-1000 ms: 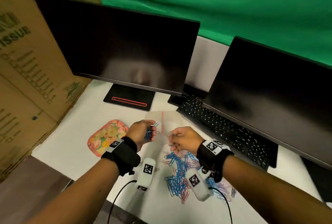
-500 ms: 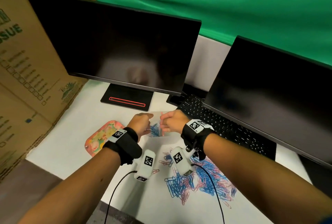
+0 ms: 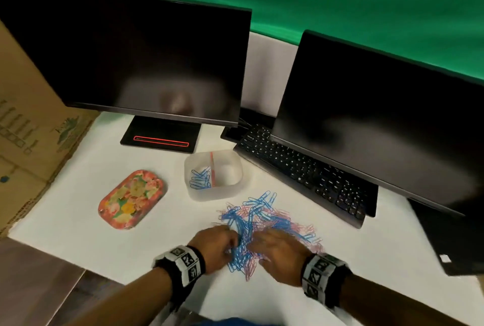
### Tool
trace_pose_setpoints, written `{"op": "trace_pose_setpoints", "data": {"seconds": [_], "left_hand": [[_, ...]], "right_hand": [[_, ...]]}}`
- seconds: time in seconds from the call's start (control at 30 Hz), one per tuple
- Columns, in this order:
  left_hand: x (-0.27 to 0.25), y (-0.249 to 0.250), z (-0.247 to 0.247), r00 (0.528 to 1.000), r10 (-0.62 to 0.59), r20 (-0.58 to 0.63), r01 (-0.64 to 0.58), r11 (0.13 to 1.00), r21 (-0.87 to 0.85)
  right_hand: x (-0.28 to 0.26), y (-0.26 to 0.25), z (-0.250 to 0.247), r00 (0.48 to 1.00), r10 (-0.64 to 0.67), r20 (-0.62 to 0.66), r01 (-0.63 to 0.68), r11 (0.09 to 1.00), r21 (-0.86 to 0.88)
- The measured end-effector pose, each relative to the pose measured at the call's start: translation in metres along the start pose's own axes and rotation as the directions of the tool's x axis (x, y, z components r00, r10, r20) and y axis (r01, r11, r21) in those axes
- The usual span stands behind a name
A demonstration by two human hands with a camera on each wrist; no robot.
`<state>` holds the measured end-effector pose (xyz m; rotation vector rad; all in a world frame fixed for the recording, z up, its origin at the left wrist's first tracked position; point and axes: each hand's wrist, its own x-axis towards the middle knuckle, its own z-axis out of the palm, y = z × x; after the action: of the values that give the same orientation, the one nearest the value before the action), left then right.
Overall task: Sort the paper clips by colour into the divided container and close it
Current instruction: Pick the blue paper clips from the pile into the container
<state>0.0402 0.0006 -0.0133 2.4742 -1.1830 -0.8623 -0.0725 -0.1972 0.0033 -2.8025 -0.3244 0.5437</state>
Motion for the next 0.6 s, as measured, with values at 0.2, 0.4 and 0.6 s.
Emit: {"op": "trace_pose_setpoints", "data": {"seconds": [0.2, 0.4, 0.6], "left_hand": [[0.002, -0.005, 0.008, 0.998, -0.048, -0.027, 0.048, 0.999, 0.004], [-0.004, -0.016, 0.011, 0.995, -0.094, -0.043, 0.093, 0.996, -0.011], [-0.01, -0.012, 0.013, 0.981, -0.131, -0.14, 0.139, 0.989, 0.048]], "right_hand": [[-0.005, -0.013, 0.027, 0.983, -0.089, 0.161, 0.109, 0.986, -0.123], [-0.018, 0.003, 0.028, 0.997, -0.066, 0.05, 0.074, 0.982, -0.175], [-0.002, -0.003, 0.018, 0.974, -0.081, -0.212, 0.06, 0.993, -0.102]]}}
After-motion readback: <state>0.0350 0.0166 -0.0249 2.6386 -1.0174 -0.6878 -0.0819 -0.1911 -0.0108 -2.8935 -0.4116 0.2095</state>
